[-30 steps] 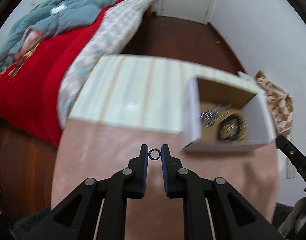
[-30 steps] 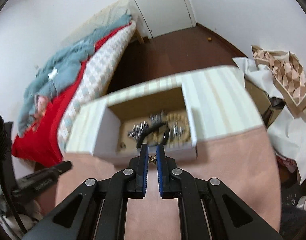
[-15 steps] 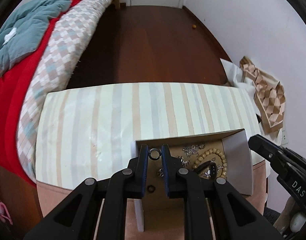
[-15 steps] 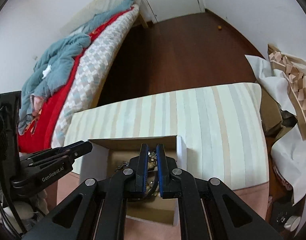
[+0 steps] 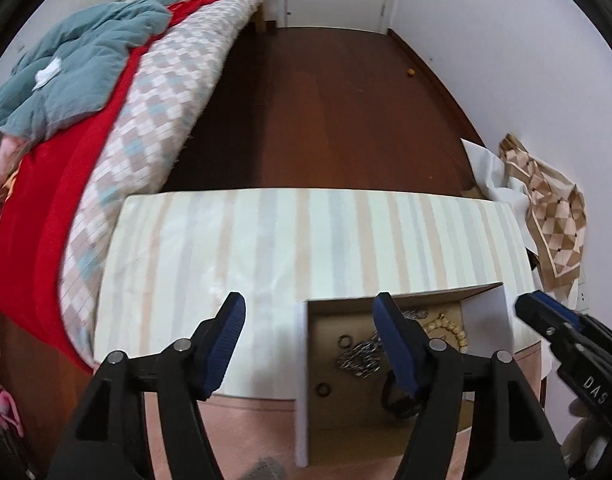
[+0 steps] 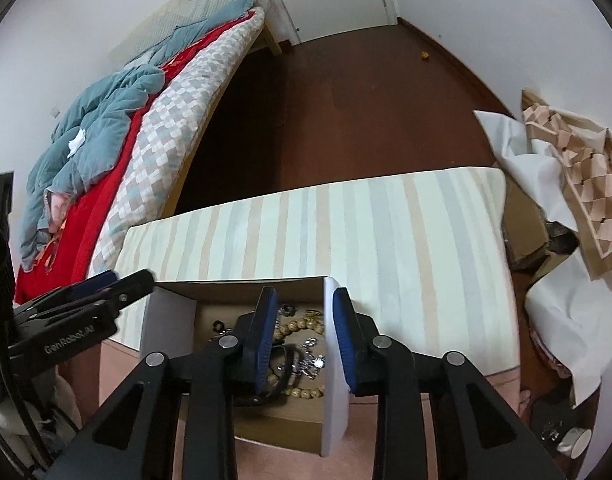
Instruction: Organize jewelry
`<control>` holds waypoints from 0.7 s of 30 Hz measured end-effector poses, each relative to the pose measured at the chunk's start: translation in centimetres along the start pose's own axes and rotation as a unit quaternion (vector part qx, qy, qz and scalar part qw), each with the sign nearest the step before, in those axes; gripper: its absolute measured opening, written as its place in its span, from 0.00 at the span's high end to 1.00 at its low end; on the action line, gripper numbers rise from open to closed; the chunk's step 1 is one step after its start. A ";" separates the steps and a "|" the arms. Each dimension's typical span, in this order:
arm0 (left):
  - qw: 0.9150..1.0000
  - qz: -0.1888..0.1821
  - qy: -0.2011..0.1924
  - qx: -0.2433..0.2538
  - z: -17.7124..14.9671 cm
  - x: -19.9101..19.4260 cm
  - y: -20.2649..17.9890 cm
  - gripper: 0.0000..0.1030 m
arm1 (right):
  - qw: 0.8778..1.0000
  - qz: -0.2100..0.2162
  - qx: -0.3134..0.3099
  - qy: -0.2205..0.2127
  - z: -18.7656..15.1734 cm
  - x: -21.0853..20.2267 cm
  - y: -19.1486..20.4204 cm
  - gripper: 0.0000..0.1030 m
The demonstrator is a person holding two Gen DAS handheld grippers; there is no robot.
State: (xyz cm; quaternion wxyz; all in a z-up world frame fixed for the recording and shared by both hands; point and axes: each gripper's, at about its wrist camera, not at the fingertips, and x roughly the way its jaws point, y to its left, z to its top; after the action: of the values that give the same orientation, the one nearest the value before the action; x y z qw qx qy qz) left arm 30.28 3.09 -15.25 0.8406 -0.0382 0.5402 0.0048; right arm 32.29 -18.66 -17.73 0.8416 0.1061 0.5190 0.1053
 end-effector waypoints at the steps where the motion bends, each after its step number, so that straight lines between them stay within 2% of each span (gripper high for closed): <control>1: 1.000 0.006 -0.004 -0.006 -0.3 -0.3 0.5 0.35 | 1.000 -0.008 -0.003 -0.003 -0.2 -0.3 0.1 0.53; 2: 1.000 0.011 -0.008 -0.009 -0.6 -0.6 0.8 0.27 | 1.000 -0.012 -0.005 -0.005 -0.3 -0.6 0.1 0.45; 3: 1.000 0.022 -0.013 -0.013 -0.8 -0.9 1.1 0.20 | 1.000 -0.025 -0.011 -0.006 -0.5 -0.9 0.4 0.29; 4: 0.999 0.032 -0.019 -0.017 -1.2 -1.2 1.5 0.17 | 0.999 -0.048 -0.022 -0.006 -0.8 -1.2 0.7 0.16; 7: 0.998 0.049 -0.025 -0.023 -2.7 -2.0 2.2 0.09 | 0.994 -0.097 -0.047 -0.001 -2.0 -1.8 1.7 0.08; 9: 0.998 0.053 -0.024 -0.028 -4.1 -2.4 2.5 0.06 | 0.992 -0.114 -0.050 0.008 -3.1 -2.2 2.0 0.02; 15: 0.998 0.054 -0.021 -0.031 -7.4 -3.8 2.1 0.05 | 0.989 -0.136 -0.051 0.019 -6.3 -3.7 2.8 0.00; 21: 0.998 0.053 -0.038 -0.023 -9.8 -7.8 0.9 0.04 | 0.988 -0.144 -0.050 0.006 -8.4 -7.3 3.4 0.00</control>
State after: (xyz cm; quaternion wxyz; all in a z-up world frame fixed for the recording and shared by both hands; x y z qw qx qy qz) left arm 18.09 3.56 -12.29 0.8580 -0.0282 0.5089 0.0631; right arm 21.35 -16.94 -14.22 0.8491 -0.0128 0.5281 0.0090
